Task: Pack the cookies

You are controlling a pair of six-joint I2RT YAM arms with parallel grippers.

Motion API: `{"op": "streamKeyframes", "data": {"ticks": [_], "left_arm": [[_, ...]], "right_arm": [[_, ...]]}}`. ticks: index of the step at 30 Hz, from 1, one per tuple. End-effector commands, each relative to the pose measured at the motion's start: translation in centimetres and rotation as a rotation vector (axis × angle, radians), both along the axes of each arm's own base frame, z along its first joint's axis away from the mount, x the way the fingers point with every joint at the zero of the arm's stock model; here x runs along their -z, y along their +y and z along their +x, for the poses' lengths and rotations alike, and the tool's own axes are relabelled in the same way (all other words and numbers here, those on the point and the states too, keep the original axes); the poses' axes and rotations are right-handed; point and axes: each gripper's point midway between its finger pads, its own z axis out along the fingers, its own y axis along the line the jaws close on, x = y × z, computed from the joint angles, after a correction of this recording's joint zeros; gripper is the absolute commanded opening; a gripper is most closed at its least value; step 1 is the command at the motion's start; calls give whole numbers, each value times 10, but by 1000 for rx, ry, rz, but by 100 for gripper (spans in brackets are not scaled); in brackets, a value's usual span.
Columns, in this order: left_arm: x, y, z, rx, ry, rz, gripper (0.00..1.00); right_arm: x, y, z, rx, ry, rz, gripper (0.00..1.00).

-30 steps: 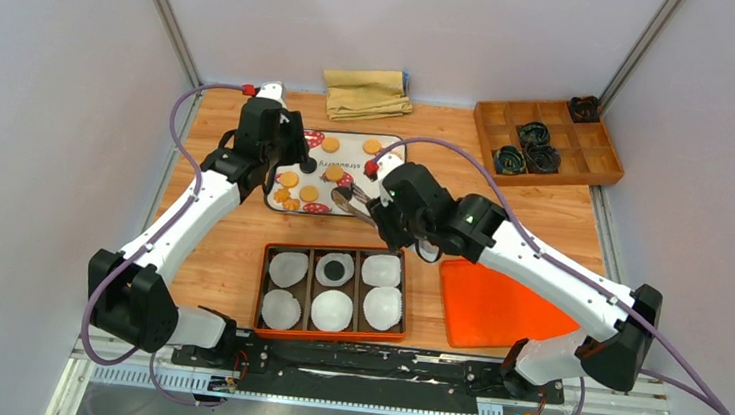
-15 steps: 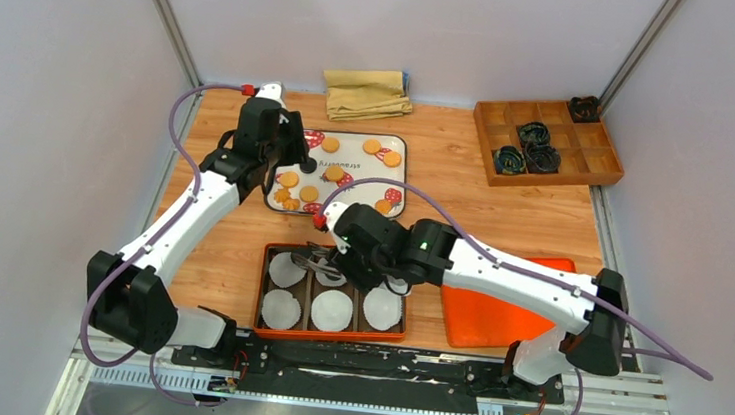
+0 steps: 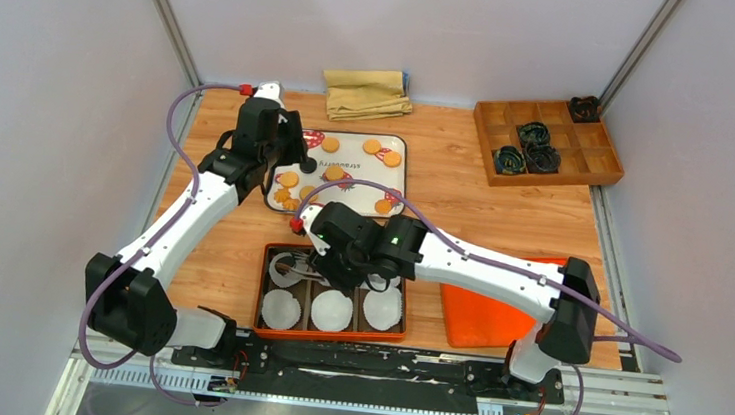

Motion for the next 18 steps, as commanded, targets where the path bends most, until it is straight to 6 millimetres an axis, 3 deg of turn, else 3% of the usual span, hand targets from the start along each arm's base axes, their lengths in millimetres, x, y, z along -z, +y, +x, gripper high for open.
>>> {"op": "streamKeyframes", "data": {"ticks": [1,7,13,18], "left_arm": [[-18,5,-1,-16,-33,12,58],[-20,5,-2,-10,-40,12,59],[-20,-3,-2,29,-45,-4,61],[-22,-6,-3,50,-54,-9,68]], "right_arm": [[0,12,-9,-55,32,-8,12],[4,9,-8,-40,33,-29,33],[10,11,-5,-29,30,-47,41],[12,13,-4,-27,31,-51,55]]}}
